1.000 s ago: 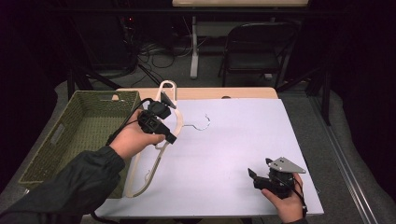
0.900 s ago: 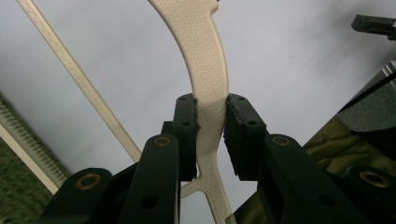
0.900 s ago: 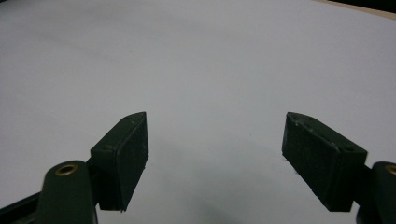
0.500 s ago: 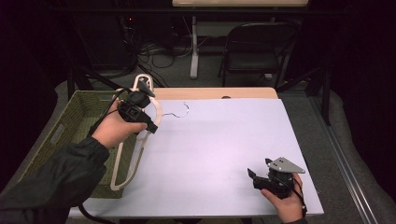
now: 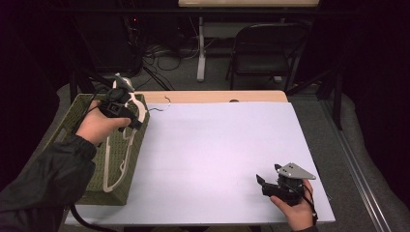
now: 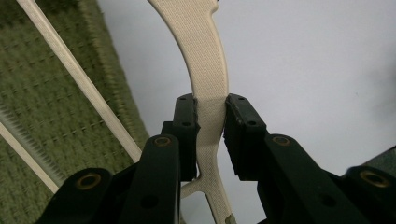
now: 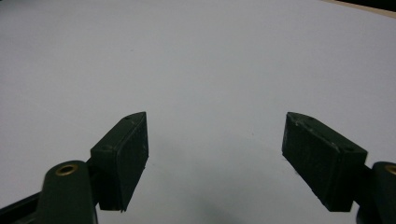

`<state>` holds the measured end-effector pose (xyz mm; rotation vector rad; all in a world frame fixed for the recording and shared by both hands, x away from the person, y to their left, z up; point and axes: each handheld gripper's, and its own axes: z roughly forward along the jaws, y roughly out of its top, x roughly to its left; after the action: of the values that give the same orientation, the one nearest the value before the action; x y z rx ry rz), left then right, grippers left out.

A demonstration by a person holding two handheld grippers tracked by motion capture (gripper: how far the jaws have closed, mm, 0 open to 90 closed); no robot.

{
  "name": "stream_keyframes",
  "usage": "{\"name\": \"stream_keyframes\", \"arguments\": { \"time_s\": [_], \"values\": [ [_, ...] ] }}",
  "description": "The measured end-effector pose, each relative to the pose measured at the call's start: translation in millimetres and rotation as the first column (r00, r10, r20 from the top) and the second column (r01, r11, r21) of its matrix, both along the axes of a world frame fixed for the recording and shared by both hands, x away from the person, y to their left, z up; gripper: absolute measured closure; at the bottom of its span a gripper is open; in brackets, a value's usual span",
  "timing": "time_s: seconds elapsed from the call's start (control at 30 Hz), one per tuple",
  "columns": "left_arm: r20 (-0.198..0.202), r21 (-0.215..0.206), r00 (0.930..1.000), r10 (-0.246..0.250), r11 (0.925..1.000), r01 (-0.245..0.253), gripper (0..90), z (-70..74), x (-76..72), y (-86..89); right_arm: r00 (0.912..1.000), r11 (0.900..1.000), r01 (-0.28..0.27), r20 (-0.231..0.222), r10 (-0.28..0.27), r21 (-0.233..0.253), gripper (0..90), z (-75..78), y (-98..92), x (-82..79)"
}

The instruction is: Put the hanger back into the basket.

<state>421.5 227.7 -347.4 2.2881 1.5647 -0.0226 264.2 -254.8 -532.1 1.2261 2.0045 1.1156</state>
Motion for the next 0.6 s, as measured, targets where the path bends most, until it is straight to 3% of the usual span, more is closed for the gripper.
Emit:
{"name": "stream_keyframes", "arguments": {
  "time_s": [0.3,0.47,0.6],
  "values": [
    [-0.030,-0.009,0.9936,0.109,0.9940,-0.109,75.2,-8.0,9.3,37.3,1.0000,1.000,0.000,0.002,0.000,-0.001,22.6,-0.6,1.4,0.3],
    [-0.036,-0.035,0.9841,0.174,0.9839,-0.175,75.2,-12.5,15.0,56.9,1.0000,1.000,-0.001,-0.001,0.001,-0.003,22.6,-0.6,1.5,0.3],
    [-0.050,-0.073,0.9789,0.198,0.9768,-0.201,75.2,-13.3,18.5,71.2,1.0000,1.000,-0.001,0.003,0.001,-0.001,22.6,-0.8,1.3,0.4]
  ]
}}
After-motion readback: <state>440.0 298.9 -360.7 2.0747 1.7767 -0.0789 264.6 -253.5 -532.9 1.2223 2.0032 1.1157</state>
